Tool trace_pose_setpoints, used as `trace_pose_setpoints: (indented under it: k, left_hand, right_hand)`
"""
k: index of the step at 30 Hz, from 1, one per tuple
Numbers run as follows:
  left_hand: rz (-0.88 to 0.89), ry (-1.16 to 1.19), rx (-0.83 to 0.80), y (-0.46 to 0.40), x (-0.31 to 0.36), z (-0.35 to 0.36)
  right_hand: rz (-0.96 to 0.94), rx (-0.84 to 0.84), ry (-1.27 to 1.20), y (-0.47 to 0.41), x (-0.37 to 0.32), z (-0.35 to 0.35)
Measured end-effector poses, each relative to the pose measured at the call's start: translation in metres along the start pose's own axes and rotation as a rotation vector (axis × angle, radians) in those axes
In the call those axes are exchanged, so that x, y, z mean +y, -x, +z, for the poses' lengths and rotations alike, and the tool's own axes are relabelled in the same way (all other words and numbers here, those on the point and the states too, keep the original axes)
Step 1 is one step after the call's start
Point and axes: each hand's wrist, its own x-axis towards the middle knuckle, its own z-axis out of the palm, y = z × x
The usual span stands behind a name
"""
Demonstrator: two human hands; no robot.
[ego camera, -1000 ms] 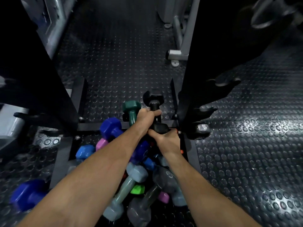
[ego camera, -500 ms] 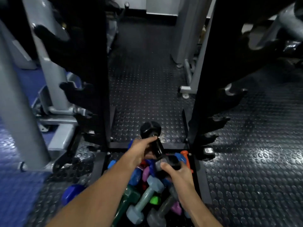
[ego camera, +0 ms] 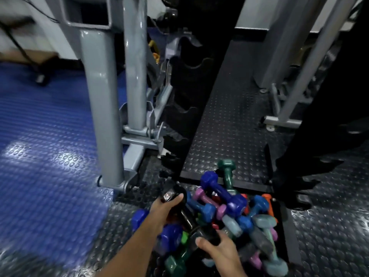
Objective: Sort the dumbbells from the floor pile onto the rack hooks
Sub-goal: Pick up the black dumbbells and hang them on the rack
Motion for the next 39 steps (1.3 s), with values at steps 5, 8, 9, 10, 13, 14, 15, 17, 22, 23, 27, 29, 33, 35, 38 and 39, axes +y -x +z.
trace_pose_setpoints:
  k: [5,8,9,10,13,14,15,17,22,23,27,29,33,35,38,39]
  left_hand:
    - [0.035,0.055,0.098,-0.017,0.001,-0.052]
    - [0.09,0.095,0.166,-0.029,0.013,-0.066]
    - [0.115,0.108,0.184,-0.035,0.019,-0.069]
    - [0.136,0.127,0.194,-0.041,0.025,-0.072]
    - [0.148,0.136,0.248,-0.065,0.046,-0.085]
    - [0.154,0.134,0.274,-0.074,0.054,-0.089]
    - [0.174,0.127,0.3,-0.082,0.063,-0.09]
    - [0.223,0.089,0.335,-0.101,0.077,-0.086]
    - [0.314,-0.022,0.308,-0.142,0.096,-0.077]
    - [0.318,-0.023,0.284,-0.147,0.098,-0.075]
    - [0.341,0.016,0.239,-0.155,0.105,-0.064]
    - [0.349,-0.002,0.232,-0.159,0.106,-0.056]
    - [0.359,-0.021,0.214,-0.17,0.116,-0.044]
    - [0.349,0.002,0.204,-0.172,0.125,-0.038]
    - [0.305,0.109,0.133,-0.177,0.135,-0.029]
    - [0.303,0.127,0.112,-0.177,0.136,-0.029]
  right_hand:
    - [-0.013,-0.051,0.101,-0.019,-0.004,0.04]
    - [-0.024,-0.071,0.125,-0.035,-0.012,0.062]
    - [-0.022,-0.078,0.105,-0.042,-0.013,0.069]
    - [-0.025,-0.095,0.086,-0.048,-0.017,0.076]
    - [-0.033,-0.131,0.015,-0.067,-0.028,0.097]
    - [-0.031,-0.125,-0.016,-0.075,-0.031,0.103]
    - [-0.033,-0.13,-0.042,-0.081,-0.034,0.109]
    - [-0.037,-0.145,-0.069,-0.095,-0.037,0.119]
    - [-0.03,-0.108,-0.13,-0.123,-0.038,0.141]
    - [-0.023,-0.1,-0.154,-0.129,-0.036,0.144]
    - [-0.012,-0.088,-0.241,-0.149,-0.035,0.147]
    - [-0.011,-0.078,-0.256,-0.159,-0.034,0.147]
    - [-0.057,-0.086,-0.257,-0.17,-0.038,0.15]
    - [-0.054,-0.1,-0.272,-0.173,-0.044,0.152]
    - [-0.045,-0.106,-0.296,-0.178,-0.052,0.155]
    - [-0.043,-0.11,-0.303,-0.179,-0.054,0.158]
